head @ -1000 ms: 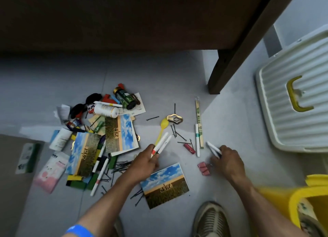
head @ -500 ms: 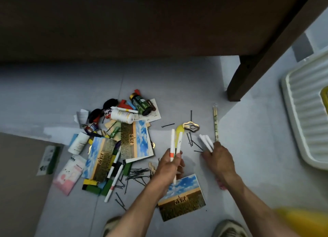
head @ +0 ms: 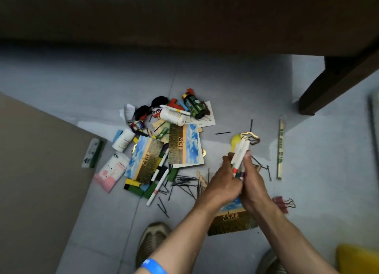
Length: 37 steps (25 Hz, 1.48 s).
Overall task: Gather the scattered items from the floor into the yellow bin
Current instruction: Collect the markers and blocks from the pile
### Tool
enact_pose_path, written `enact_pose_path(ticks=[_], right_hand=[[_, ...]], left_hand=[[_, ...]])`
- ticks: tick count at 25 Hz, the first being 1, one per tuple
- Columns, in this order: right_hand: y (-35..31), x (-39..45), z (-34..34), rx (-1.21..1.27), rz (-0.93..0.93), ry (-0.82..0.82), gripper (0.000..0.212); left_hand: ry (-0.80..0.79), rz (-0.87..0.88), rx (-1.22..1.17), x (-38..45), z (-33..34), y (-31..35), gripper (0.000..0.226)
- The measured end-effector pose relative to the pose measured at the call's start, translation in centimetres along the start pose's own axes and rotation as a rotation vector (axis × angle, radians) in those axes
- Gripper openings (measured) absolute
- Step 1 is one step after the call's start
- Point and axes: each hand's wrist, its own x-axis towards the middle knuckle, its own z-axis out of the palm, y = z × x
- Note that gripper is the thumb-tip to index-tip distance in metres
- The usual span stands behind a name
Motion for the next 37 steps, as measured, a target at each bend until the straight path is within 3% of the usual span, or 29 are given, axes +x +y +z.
enact_pose_path(ticks=[2,6,7,8,10,11,13,16,20,22,26,28,32,37], right_hand=[[0.9,0.4,0.5,0.011,-0.019,-0.019,0.051],[1.6,1.0,1.5,-0.068,-0.033,0.188,0.011],[1.6,1.0,1.6,-0.048,-0.021,0.202,0.007],[1.6,1.0,1.7,-0.037,-0.010,0.195,0.006],[1.8,0.9,1.6,-0.110,0.015,0.184,0.011],[2.1,0.9,1.5,-0.170,0.027,0.182,0.013],[2.5,0.6,1.2,-0.257,0.054,0.171,0.017],[2.9,0.2,0.9,-0.313,0.078,0.171,0.017],[3.5,0.4,1.5,-0.308,0.102,0.149,0.016],[3.7,0.6,1.7,-0.309,0.110,0.134,0.016],[3.4,0.5,1.4,-0.357,0.096,0.144,0.015],[3.5,0.7,1.2,-0.354,0.096,0.164,0.015],[3.2,0.8,1.8,-0.318,0.125,0.132,0.014],[0.2,2.9,3.3,-0.378,0.032,0.084,0.012]], left_hand=[[0.048,-0.102,-0.018,0.2,-0.1,-0.2,0.046],[-0.071,-0.062,-0.088,-0.4,-2.7,-2.5,0.051],[0.034,-0.069,-0.160,-1.1,-3.8,-3.8,0.042],[0.238,-0.097,-0.176,-1.6,-5.0,-5.7,0.028],[0.631,-0.194,0.198,-2.8,-7.4,-9.8,0.019],[0.693,-0.227,0.427,-3.2,-8.4,-11.8,0.023],[0.667,-0.226,0.632,-3.3,-9.5,-14.5,0.029],[0.653,-0.176,0.586,-2.8,-9.8,-15.1,0.024],[0.819,-0.039,0.405,-2.2,-10.3,-13.8,0.019],[0.805,-0.008,0.475,-1.0,-11.0,-13.1,0.027],[0.677,-0.133,0.619,1.2,-12.3,-12.6,0.027],[0.649,-0.172,0.584,1.3,-12.1,-12.5,0.029],[0.793,-0.194,0.371,0.1,-12.2,-11.7,0.030],[0.852,0.050,0.393,4.3,-18.0,-4.9,0.025]])
